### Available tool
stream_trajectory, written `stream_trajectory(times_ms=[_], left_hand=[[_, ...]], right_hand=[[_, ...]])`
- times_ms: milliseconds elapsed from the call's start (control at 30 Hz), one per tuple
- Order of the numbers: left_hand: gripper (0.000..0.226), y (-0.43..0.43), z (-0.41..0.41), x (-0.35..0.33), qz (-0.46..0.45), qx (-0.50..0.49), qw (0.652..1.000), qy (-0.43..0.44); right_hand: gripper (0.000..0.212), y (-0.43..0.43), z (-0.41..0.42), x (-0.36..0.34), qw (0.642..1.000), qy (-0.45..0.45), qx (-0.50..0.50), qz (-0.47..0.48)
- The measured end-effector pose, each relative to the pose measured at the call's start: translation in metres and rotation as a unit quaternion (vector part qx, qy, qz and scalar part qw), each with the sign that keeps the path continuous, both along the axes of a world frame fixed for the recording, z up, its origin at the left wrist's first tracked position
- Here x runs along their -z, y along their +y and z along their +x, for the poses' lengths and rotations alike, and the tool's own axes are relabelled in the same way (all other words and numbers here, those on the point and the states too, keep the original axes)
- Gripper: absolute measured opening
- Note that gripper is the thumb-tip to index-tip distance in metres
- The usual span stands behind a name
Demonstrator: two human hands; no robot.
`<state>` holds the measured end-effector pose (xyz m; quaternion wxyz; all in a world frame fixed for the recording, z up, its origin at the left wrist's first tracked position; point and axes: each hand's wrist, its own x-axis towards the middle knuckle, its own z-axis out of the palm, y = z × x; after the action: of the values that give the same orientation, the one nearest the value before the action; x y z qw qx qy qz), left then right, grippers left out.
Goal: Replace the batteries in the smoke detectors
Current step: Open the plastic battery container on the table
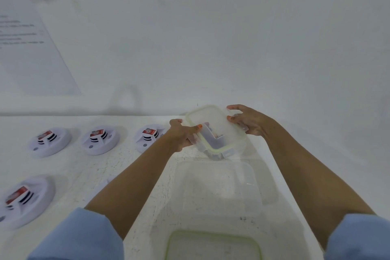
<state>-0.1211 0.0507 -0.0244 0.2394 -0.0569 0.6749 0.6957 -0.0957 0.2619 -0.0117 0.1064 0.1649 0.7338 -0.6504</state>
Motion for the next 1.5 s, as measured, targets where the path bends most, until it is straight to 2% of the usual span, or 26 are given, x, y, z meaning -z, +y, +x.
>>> stream_trajectory(times_ms=[133, 200, 267, 333, 400, 467, 600, 800, 867, 1000, 1200, 1267, 1367, 1433, 1500], left_hand=[[0.095, 0.0, -0.006, -0.007, -0.031, 0.024, 0.998, 0.046], [0.091, 0.003, -0.009, -0.01, -0.038, 0.024, 0.996, 0.08], [0.087, 0.002, -0.01, -0.009, 0.003, 0.025, 0.997, 0.074], [0.089, -0.005, -0.013, -0.005, -0.004, 0.046, 0.995, 0.084], [0.09, -0.012, -0.018, -0.006, -0.041, 0.044, 0.995, 0.083], [0.089, -0.019, -0.021, -0.011, -0.062, 0.033, 0.997, 0.043], [0.077, -0.03, -0.013, -0.019, -0.108, 0.089, 0.99, 0.0], [0.021, -0.034, -0.009, -0.03, -0.201, 0.11, 0.973, -0.025], [0.025, -0.034, -0.008, -0.03, -0.203, 0.111, 0.973, -0.025], [0.064, -0.031, -0.012, -0.026, -0.134, 0.058, 0.989, 0.038], [0.076, -0.033, -0.009, -0.026, -0.08, 0.022, 0.996, 0.032], [0.074, -0.034, -0.008, -0.027, -0.073, 0.02, 0.997, 0.025], [0.057, -0.035, -0.013, -0.027, -0.067, 0.005, 0.997, 0.031], [0.045, -0.037, -0.013, -0.029, -0.083, -0.004, 0.995, 0.06], [0.034, -0.039, -0.012, -0.035, -0.057, -0.031, 0.996, 0.067]], right_hand=[[0.062, 0.006, 0.013, -0.01, 0.996, -0.005, -0.025, 0.08], [0.076, 0.015, 0.023, -0.018, 0.992, -0.05, -0.085, 0.076], [0.086, 0.019, 0.033, -0.025, 0.983, -0.086, -0.14, 0.083], [0.088, 0.017, 0.034, -0.025, 0.982, -0.083, -0.146, 0.09], [0.083, 0.015, 0.031, -0.022, 0.989, -0.049, -0.102, 0.095], [0.075, 0.015, 0.026, -0.017, 0.995, 0.002, -0.03, 0.099], [0.06, 0.009, 0.017, -0.004, 0.99, 0.069, 0.075, 0.093], [0.046, 0.0, 0.012, 0.001, 0.983, 0.092, 0.136, 0.081], [0.041, 0.0, 0.015, 0.0, 0.985, 0.066, 0.131, 0.092], [0.031, 0.003, 0.022, -0.007, 0.993, 0.0, 0.095, 0.067], [0.05, 0.002, 0.019, -0.003, 0.993, 0.03, 0.116, -0.004], [0.05, 0.004, 0.018, -0.001, 0.992, 0.035, 0.12, -0.026], [0.042, 0.004, 0.018, -0.003, 0.991, 0.032, 0.126, -0.03], [0.026, 0.004, 0.018, -0.011, 0.99, 0.022, 0.141, -0.017], [0.015, 0.006, 0.019, -0.022, 0.989, 0.009, 0.146, -0.013]])
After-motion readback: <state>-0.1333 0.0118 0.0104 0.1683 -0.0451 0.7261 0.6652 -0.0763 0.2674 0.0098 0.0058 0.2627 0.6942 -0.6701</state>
